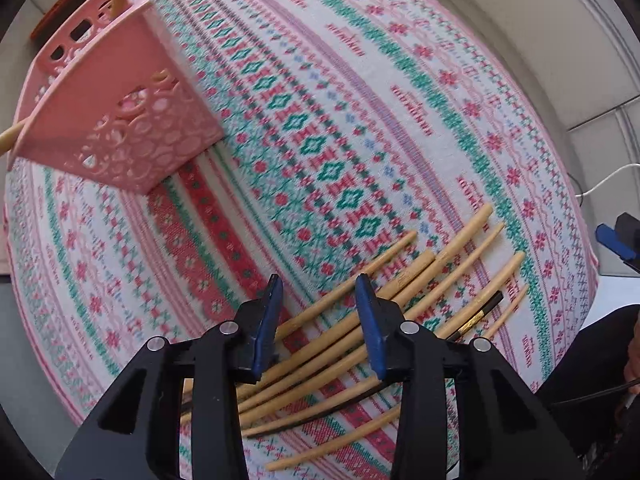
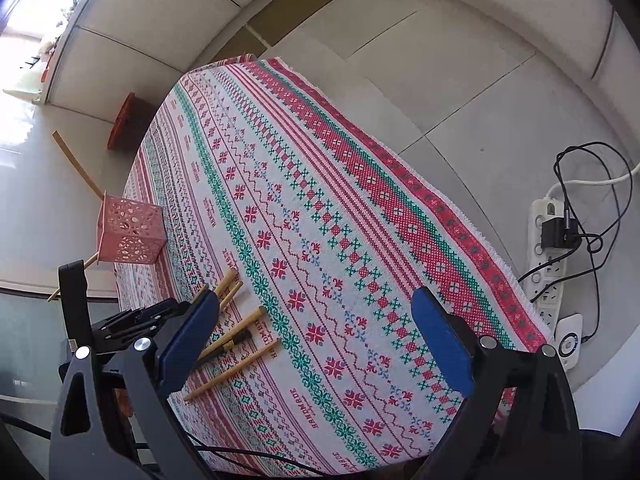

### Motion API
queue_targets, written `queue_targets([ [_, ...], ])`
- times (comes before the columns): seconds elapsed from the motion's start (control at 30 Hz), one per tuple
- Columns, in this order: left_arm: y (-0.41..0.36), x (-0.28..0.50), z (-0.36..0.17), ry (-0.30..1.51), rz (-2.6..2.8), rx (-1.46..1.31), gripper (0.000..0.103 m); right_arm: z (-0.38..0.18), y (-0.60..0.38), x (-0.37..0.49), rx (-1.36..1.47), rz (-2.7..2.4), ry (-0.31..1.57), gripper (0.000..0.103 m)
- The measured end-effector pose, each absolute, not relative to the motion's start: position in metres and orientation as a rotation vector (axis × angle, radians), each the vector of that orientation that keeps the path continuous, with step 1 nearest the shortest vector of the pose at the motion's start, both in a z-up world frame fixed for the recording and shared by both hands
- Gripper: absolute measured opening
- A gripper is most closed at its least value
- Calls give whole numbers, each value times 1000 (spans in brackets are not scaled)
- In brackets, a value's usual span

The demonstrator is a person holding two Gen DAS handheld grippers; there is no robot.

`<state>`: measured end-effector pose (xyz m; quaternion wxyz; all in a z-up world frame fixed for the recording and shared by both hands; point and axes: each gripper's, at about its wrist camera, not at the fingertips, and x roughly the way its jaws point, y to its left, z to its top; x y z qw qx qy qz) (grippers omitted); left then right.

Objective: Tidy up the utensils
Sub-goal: 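Grasp another chopstick with the left gripper while the right gripper grasps one too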

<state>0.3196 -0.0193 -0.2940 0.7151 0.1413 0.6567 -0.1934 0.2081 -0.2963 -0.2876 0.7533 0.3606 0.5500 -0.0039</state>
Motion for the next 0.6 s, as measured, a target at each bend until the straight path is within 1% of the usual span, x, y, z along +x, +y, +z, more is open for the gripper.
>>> queue_targets([
  [0.07, -25, 315, -297, 1430, -432, 401, 36, -290, -296, 207, 798, -10, 1213, 94],
  [0.17, -24, 315, -294, 1432, -442, 411, 29, -296, -293, 205, 837, -8, 1243, 94],
  [0.23, -16, 318, -291, 1418, -442, 387, 20, -297, -288, 203, 838, -13, 1253, 94],
  [0.3, -5, 314, -291, 1381, -458, 381, 17, -300, -276, 199, 841, -24, 1262, 94],
  [0.43, 13, 294, -272, 1297, -446, 420, 12, -314, -245, 197, 820, -86, 1324, 93],
  [0.47, 18, 287, -260, 1265, -449, 415, 12, -311, -237, 197, 784, -125, 1306, 90],
  [0.5, 19, 271, -251, 1236, -454, 407, 11, -310, -232, 199, 772, -144, 1313, 82],
  [0.53, 23, 262, -237, 1204, -459, 396, 11, -310, -226, 200, 784, -147, 1322, 77],
  [0.6, 33, 246, -214, 1144, -456, 379, 11, -309, -218, 202, 804, -168, 1348, 64],
])
